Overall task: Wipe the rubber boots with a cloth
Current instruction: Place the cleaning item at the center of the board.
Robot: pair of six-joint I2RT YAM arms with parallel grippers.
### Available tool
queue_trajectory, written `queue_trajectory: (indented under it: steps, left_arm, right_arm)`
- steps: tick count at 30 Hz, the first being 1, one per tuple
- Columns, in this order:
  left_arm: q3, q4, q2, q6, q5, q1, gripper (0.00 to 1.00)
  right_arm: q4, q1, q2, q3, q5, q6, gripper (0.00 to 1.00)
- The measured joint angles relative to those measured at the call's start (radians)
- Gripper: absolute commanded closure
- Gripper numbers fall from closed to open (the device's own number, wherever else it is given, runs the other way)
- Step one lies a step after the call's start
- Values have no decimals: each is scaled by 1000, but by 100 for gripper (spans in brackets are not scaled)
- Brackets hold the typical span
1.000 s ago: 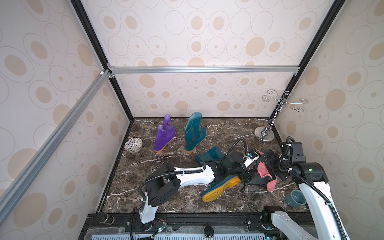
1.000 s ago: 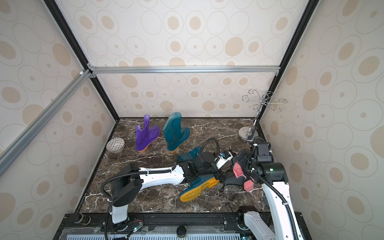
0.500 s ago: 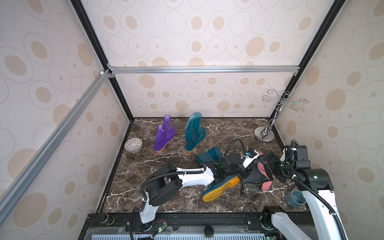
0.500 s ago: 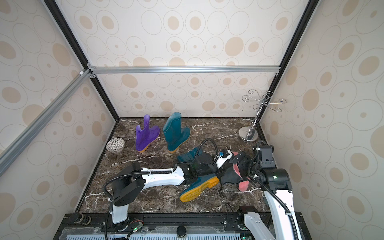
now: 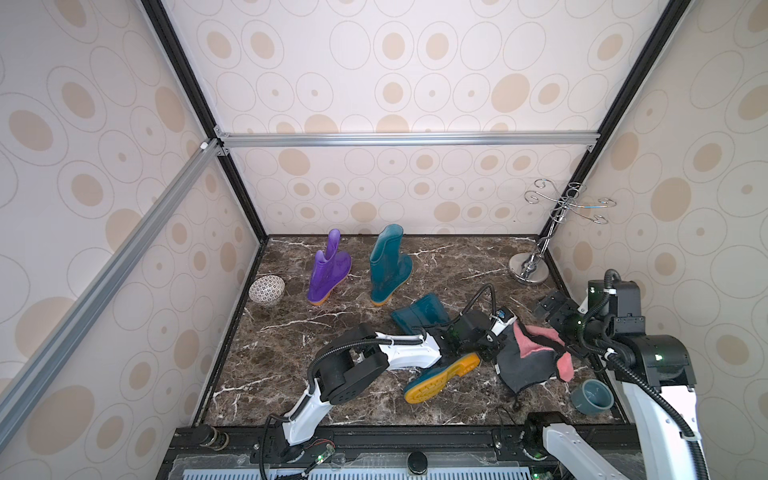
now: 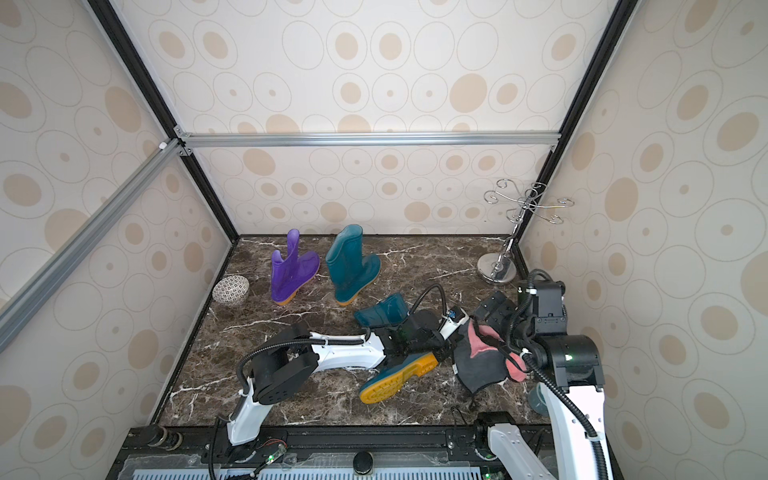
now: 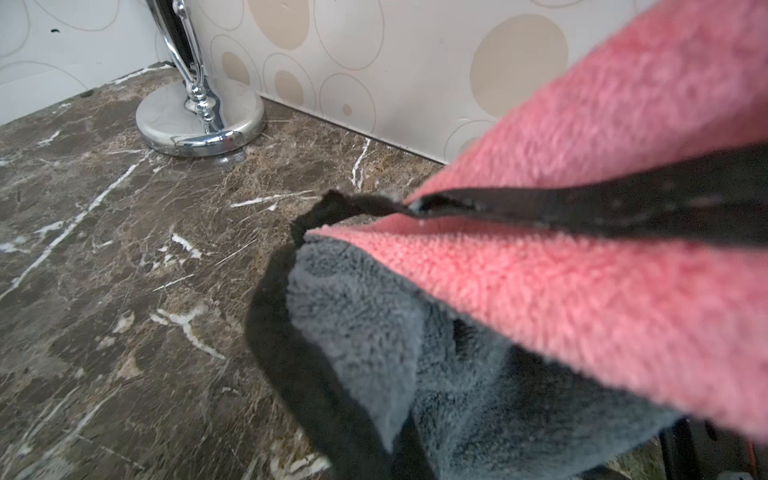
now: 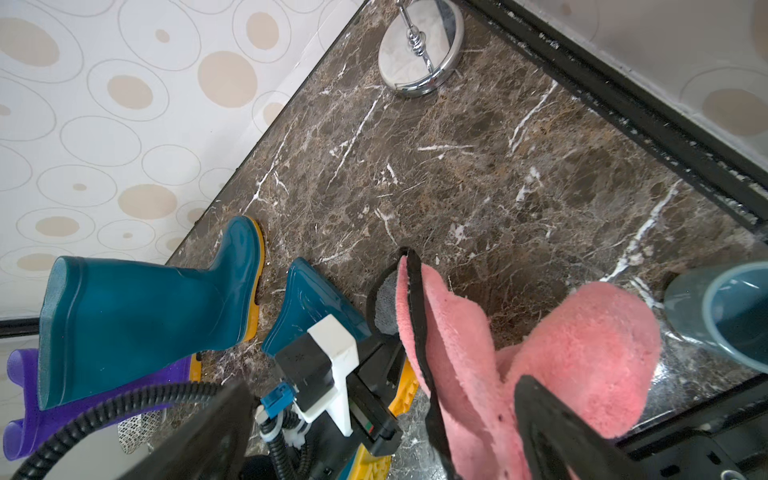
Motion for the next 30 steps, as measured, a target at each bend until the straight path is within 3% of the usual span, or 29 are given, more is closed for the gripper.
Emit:
queue_trajectory:
  steps: [11, 12, 14, 15, 17, 19, 21, 25, 27, 30]
  left_arm:
    - [144, -134, 96, -25, -79, 50, 100]
    - [155, -139, 105, -26, -83, 52, 96]
    - [156, -152, 108, -26, -84, 53, 59]
    - [156, -155, 107, -32, -84, 53, 50]
    - [153, -157, 99, -36, -84, 53, 42]
    - [144, -159, 77, -36, -87, 52, 28]
    - [138, -170, 46, -39, -92, 51, 20]
    - [135, -198, -29, -51, -96, 51, 15]
    - [106, -204, -77, -62, -94, 51, 1]
    - [35, -237, -167, -105, -106, 54, 0]
  right_arm:
    - [-60, 0, 24, 142, 90, -17, 1]
    - [-63, 2, 23, 149, 95, -19, 1]
    - [-64, 3, 23, 154, 96, -19, 1]
    - [-66, 4, 23, 154, 96, -19, 1]
    - [-64, 6, 23, 149, 95, -19, 1]
    - [-60, 7, 20, 140, 95, -19, 1]
    - [-60, 7, 19, 137, 95, -19, 1]
    - [-47, 7, 18, 115, 82, -19, 1]
    - [-39, 7, 18, 91, 71, -19, 1]
    - [-25, 7, 18, 50, 53, -19, 1]
